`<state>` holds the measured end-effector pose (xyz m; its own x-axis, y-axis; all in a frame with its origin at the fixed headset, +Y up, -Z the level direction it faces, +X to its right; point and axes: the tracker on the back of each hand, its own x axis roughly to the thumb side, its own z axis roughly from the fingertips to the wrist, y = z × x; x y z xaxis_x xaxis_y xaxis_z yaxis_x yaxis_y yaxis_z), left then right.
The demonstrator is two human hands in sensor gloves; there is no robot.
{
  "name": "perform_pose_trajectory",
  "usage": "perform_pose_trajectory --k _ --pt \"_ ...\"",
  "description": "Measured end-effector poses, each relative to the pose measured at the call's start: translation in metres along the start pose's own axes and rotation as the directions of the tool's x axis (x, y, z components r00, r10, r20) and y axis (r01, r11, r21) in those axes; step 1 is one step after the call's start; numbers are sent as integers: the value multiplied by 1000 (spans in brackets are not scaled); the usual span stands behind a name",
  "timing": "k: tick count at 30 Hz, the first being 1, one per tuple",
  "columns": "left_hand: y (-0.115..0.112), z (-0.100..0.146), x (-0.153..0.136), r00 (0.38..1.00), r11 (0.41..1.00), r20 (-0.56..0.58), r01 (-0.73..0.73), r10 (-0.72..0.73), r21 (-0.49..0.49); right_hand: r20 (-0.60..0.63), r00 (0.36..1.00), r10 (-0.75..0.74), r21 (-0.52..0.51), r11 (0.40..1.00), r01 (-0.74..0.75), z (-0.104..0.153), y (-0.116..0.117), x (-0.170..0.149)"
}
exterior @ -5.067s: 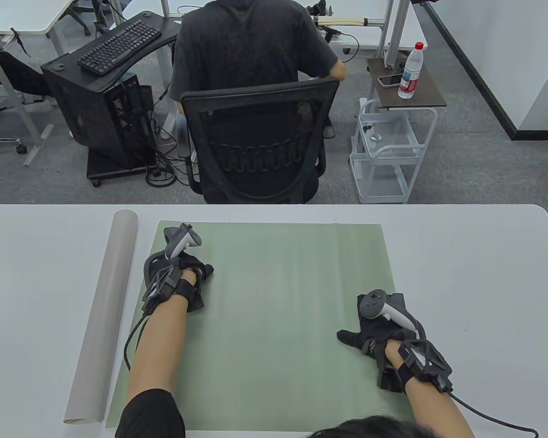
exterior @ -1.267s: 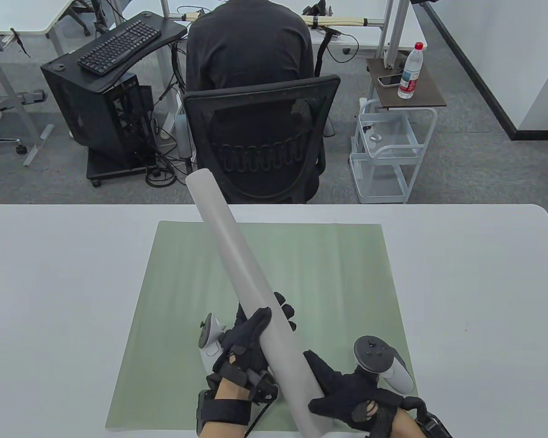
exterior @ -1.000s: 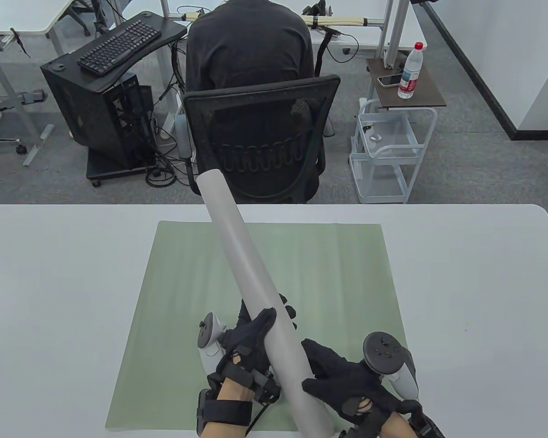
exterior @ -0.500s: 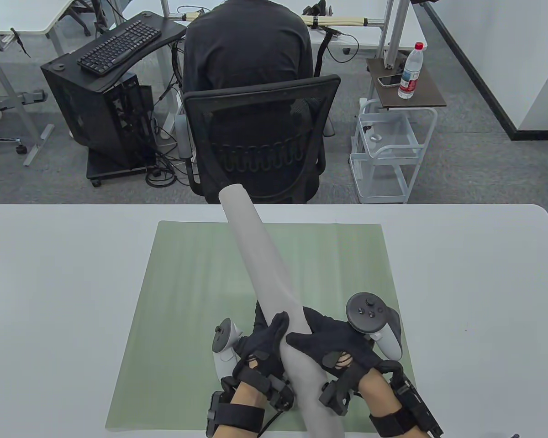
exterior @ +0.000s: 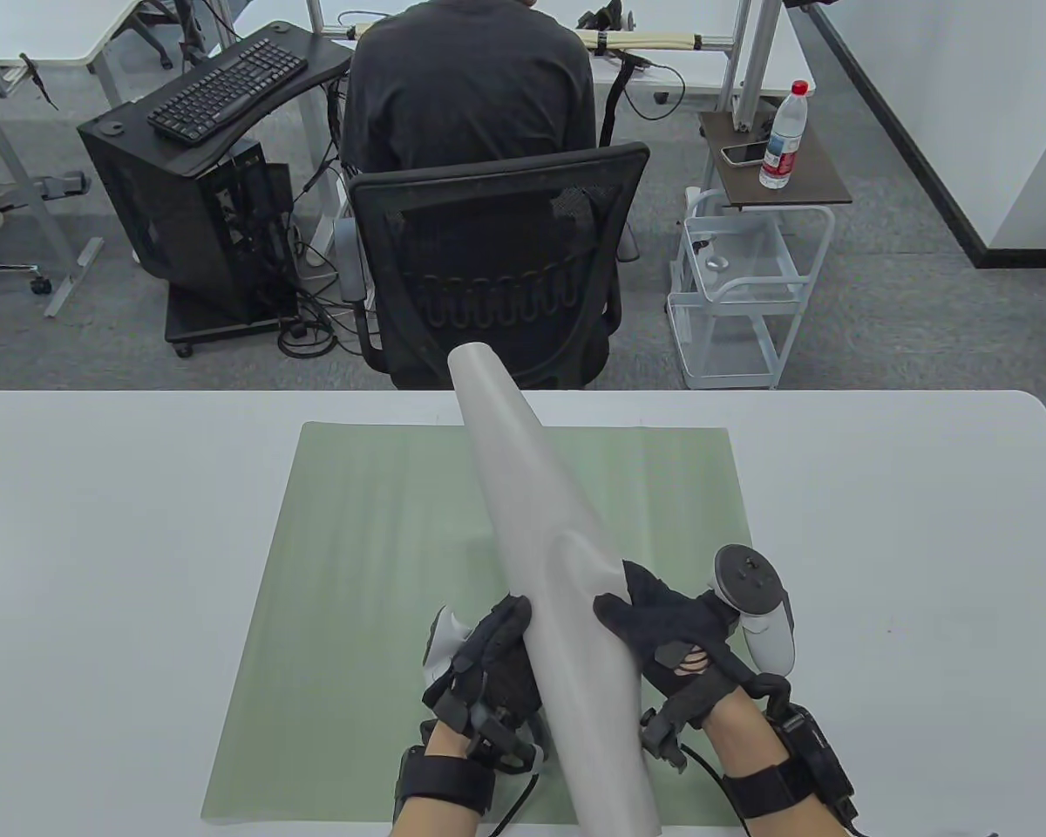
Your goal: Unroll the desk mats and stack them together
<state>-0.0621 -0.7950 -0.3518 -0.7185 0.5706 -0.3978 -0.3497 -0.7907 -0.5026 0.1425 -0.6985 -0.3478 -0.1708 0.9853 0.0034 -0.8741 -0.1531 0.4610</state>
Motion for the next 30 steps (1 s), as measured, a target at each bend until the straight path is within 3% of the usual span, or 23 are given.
perform_pose_trajectory --k 3,4,6,8,10,13,19,22,23,26,30 --pt "-2 4 2 998 999 -35 43 -43 22 -9 1000 -7 34 999 7 -2 3 2" --pt "-1 6 0 998 999 -50 41 -40 35 -7 998 63 17 998 -63 -3 3 2" --pt "0 10 -1 997 996 -17 -71 72 49 -10 987 163 -27 986 -164 -2 1 -1" --pt "4 14 4 1000 993 -2 -23 23 115 -31 987 155 -87 984 -157 -1 -3 -2" --pt "5 14 8 999 993 -11 36 -35 112 -45 983 178 -97 979 -182 0 -8 -3" --pt "0 12 15 1000 999 15 6 -7 40 -46 994 100 -108 989 -105 1 -15 -5" --pt "4 11 13 992 993 58 -114 114 -3 -73 995 62 -173 982 -74 5 -34 -16" --pt "4 13 10 993 988 51 -110 105 107 -63 996 60 -194 978 -71 7 -36 -16" --pt "3 12 9 986 981 46 -162 158 110 -59 996 67 -210 975 -78 8 -36 -14" --pt "1 11 11 990 987 43 -135 132 86 -66 995 80 -211 973 -92 8 -35 -16" --pt "-2 17 8 994 986 -18 -106 109 126 -90 991 96 -203 973 -112 5 -33 -23"
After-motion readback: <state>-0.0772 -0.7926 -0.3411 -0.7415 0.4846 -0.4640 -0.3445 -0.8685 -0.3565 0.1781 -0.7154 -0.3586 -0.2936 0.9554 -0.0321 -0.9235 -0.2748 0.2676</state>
